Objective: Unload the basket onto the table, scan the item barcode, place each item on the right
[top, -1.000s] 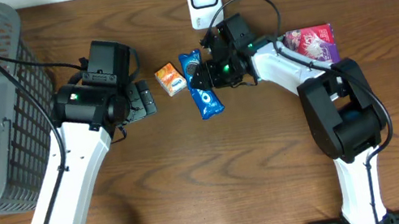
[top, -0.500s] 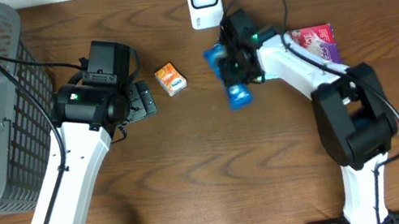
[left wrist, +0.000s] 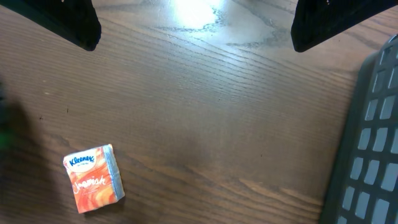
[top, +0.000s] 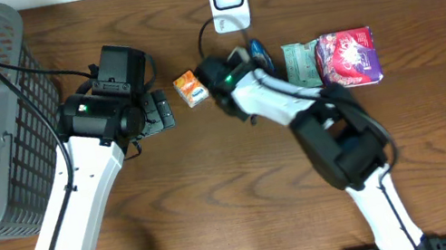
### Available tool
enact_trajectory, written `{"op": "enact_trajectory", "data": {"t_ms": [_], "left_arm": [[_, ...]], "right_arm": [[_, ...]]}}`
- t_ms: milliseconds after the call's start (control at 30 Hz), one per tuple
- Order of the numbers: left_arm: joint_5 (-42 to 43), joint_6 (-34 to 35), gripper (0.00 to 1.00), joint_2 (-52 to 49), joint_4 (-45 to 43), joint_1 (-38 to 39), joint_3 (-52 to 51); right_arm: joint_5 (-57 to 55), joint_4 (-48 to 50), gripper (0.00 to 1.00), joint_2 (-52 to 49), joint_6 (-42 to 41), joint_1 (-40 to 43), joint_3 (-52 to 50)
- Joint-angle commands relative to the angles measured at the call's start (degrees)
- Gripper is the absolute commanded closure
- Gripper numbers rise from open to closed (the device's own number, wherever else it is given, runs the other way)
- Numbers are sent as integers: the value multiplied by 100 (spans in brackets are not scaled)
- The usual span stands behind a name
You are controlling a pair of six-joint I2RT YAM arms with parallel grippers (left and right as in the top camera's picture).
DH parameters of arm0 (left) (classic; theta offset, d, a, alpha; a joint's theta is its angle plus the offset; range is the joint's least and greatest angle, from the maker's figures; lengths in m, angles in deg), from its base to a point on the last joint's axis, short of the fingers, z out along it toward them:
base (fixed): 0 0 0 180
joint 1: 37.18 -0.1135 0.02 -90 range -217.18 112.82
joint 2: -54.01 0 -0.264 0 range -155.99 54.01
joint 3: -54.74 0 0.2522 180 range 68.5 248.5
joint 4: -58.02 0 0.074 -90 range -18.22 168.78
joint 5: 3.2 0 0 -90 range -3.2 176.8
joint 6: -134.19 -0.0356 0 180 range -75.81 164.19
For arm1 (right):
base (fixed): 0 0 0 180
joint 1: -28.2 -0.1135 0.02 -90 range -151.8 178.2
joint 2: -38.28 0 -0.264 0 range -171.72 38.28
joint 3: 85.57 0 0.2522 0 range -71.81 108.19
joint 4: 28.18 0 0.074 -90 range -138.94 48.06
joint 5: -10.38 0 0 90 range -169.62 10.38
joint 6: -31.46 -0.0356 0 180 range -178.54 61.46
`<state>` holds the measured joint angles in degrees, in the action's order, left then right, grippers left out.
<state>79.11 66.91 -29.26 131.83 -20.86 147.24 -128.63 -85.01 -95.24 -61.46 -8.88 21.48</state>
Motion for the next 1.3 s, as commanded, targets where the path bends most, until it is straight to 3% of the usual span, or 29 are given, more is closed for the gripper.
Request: {"op": "enact_trajectory", "data": {"t_ms": [0, 33, 67, 100, 267, 367, 500, 567, 633, 700, 733, 1000, 1267], "left_arm": [[-52, 31, 2, 7, 24, -17, 24], [-52, 31, 2, 7, 22, -17, 24], [-52, 31, 2, 7, 24, -17, 24], [-52, 31, 2, 7, 22, -17, 24], [-52, 31, 2, 7, 22, -17, 24], [-52, 31, 2, 7, 22, -17, 24], [-52, 31, 2, 7, 24, -17, 24], [-52, 31, 2, 7, 22, -17, 24], [-52, 31, 2, 7, 22, -17, 24], [-52, 31, 2, 7, 22, -17, 24], [-52, 31, 2, 7, 22, -17, 24], [-52, 31, 2, 7, 22, -17, 24], [-52, 31, 2, 7, 22, -17, 24]], "right_arm": [[-245, -81, 90, -149, -50, -376, 37], [-203, -98, 85, -144, -120, -472, 48], [-87, -168, 68, -81, -170, -570, 122], [-11, -269, 63, -37, -271, -595, 201], [1152, -1303, 53, 291, -520, -297, 1366], [1950, -1762, 52, 356, -518, 92, 2057], [3423, -2116, 59, 378, -490, 846, 2527], [4909, -2122, 72, 374, -313, 1327, 2518], [5720, -2120, 82, 348, -299, 1587, 2472], [6551, -2046, 99, 326, -297, 1836, 2358], [6780, -1947, 99, 326, -297, 1897, 2258], [6782, -695, 99, 319, -546, 1797, 879], [4736, -422, 99, 367, -975, 1897, 389]]}}
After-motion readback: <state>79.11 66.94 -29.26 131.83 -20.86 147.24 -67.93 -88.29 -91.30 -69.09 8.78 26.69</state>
